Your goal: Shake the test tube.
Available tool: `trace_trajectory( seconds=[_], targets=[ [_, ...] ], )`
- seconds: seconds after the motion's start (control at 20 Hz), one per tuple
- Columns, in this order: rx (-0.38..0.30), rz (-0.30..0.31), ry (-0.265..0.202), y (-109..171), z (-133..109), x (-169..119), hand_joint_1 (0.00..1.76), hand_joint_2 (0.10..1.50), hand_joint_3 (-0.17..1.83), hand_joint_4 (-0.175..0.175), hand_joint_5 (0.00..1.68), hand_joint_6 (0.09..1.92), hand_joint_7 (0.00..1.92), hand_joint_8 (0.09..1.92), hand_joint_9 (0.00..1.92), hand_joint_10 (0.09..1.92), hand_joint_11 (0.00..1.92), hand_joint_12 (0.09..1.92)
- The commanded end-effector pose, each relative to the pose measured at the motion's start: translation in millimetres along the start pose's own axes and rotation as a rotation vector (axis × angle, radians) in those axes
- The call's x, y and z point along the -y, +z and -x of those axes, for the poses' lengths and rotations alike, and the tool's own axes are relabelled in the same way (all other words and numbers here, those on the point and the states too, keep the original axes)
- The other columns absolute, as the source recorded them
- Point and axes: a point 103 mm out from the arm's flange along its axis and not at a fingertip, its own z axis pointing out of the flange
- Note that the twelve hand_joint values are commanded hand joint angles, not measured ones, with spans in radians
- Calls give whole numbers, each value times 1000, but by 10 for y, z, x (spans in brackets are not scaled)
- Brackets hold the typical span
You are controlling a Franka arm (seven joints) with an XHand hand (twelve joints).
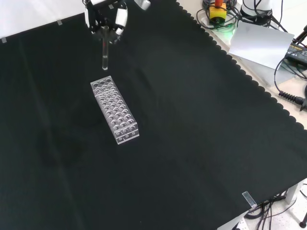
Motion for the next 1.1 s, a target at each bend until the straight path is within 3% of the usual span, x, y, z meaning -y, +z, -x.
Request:
trace_trajectory(
  seconds=[0.05, 0.3, 0.5, 0.7, 1.1],
  targets=[
    [33, 47, 222, -148, 1027, 20, 1232, 652, 631, -175, 1339, 528, 1752, 397, 1690, 552, 1335, 808],
    [53, 64, 269, -230, 1366, 41, 1232, 652, 631, -175, 1338, 529, 1752, 397, 1690, 553, 1334, 808],
    [41, 56, 240, -210, 1264, 5, 1232, 652, 631, -175, 1338, 529, 1752, 398, 1690, 554, 1334, 808],
    [35, 37, 166, -113, 897, -49, 1232, 652, 631, -175, 1338, 530, 1751, 398, 1691, 555, 1334, 808],
    [21, -7, -44, 132, -224, -100, 1232, 652, 632, -175, 1337, 531, 1751, 398, 1689, 555, 1334, 808]
  ],
)
